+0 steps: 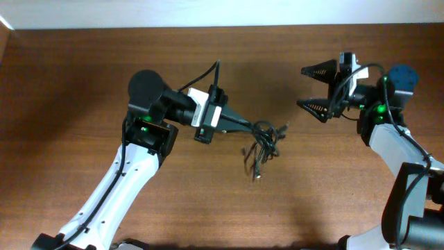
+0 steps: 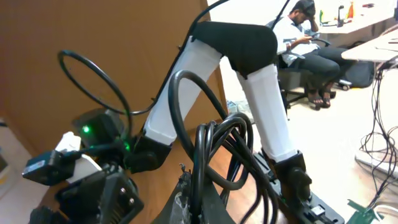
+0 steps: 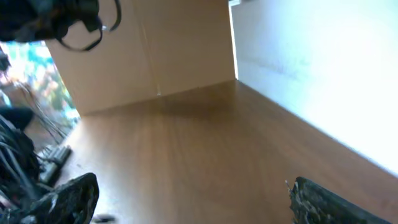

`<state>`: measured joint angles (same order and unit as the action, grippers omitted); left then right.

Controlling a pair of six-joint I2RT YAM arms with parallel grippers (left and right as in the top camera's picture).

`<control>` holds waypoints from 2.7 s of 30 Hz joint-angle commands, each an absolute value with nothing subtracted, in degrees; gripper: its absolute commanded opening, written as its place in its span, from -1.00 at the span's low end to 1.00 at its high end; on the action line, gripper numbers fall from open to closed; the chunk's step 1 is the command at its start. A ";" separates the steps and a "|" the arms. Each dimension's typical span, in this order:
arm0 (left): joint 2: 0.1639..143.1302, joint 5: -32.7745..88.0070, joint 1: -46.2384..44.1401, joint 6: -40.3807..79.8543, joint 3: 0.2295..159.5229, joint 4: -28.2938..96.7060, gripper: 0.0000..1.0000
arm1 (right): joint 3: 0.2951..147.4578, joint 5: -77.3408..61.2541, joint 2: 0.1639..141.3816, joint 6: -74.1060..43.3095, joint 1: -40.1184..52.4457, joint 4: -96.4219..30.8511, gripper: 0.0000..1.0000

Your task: Untangle cables

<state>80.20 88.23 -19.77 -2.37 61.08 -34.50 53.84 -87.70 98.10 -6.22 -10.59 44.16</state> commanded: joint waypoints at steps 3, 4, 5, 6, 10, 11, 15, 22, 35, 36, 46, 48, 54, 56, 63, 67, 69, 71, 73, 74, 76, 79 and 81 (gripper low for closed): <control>79.75 88.73 -19.77 -2.02 61.67 -35.33 -1.00 | 54.28 -88.95 97.89 8.21 -6.15 44.31 0.97; 79.75 88.68 -19.77 -2.04 61.67 -35.33 -1.00 | 54.28 -88.95 97.86 8.21 -4.75 44.31 0.97; 79.75 88.14 -19.75 -2.24 61.67 -35.31 -1.00 | 54.28 -88.95 97.89 8.21 -3.33 44.31 0.97; 79.75 86.85 -19.75 -2.22 61.67 -35.31 -1.00 | 54.28 -88.95 97.89 8.21 -1.72 44.34 0.98; 79.75 84.64 -17.89 -2.24 61.67 -35.29 -1.00 | 54.28 -88.95 97.89 8.25 1.87 44.38 0.98; 79.75 84.66 -16.49 -2.24 61.67 -34.94 -1.00 | 54.28 -88.95 97.89 8.25 1.87 44.38 0.98; 79.81 84.64 -12.53 -2.90 61.65 -34.13 -1.00 | 54.28 -88.95 97.86 8.19 1.87 45.10 0.98; 83.44 81.45 -13.82 -4.40 61.65 -33.41 -1.00 | 54.28 -88.95 97.86 7.94 3.33 45.65 0.99; 84.42 68.42 -20.10 -1.50 61.67 -41.95 -1.00 | 54.28 -88.92 97.89 8.16 4.49 44.27 0.97; 84.42 67.55 -20.10 -1.52 61.67 -41.74 -1.00 | 54.28 -88.95 97.89 8.16 4.49 44.27 0.97; 84.44 62.67 -23.27 -1.56 61.67 -34.72 -1.00 | 54.28 -88.90 97.89 8.14 4.49 45.89 0.87; 84.49 62.50 -23.99 -1.56 61.67 -33.65 -1.00 | 54.28 -88.92 97.86 8.14 4.49 45.84 0.67; 84.64 56.36 -22.85 -1.52 61.65 -30.72 -1.00 | 54.28 -88.92 97.86 8.14 4.49 45.82 0.24; 84.64 55.44 -22.83 -1.52 61.65 -30.30 -1.00 | 54.28 -88.92 97.89 8.14 4.49 45.82 0.24; 84.64 52.86 -22.83 -1.50 61.65 -24.14 -1.00 | 54.28 -87.37 97.86 8.16 4.43 45.82 0.00; 84.64 52.86 -22.83 -1.52 61.65 -23.46 -1.00 | 54.28 -86.56 97.89 8.16 4.43 45.82 -0.29; 84.64 52.84 -22.83 -1.52 61.65 -23.46 -1.00 | 54.28 -86.54 97.89 8.16 4.43 45.82 -0.41; 84.64 52.69 -22.83 -1.50 61.65 -23.46 -1.00 | 54.28 -86.35 97.89 8.16 4.43 45.80 -0.50; 84.64 52.69 -22.83 -1.52 61.65 -23.44 -1.00 | 54.28 -86.32 97.89 8.16 4.43 45.82 -0.54; 84.64 52.69 -22.83 -1.52 61.65 -23.42 -1.00 | 54.28 -86.32 97.89 8.16 4.43 45.82 -0.54; 84.64 52.69 -22.83 -1.52 61.65 -23.38 -1.00 | 54.28 -86.32 97.89 8.16 4.38 45.82 -0.56; 84.64 52.66 -22.81 -1.54 61.65 -22.26 -1.00 | 54.28 -86.35 97.89 8.16 3.33 45.80 -0.65; 84.64 52.69 -22.17 -1.50 61.65 -20.64 -1.00 | 54.28 -86.37 97.89 8.14 1.32 45.80 -0.78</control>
<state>84.71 53.06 -23.00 -1.91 61.08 -21.71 53.84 -86.87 98.10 8.14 3.44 45.63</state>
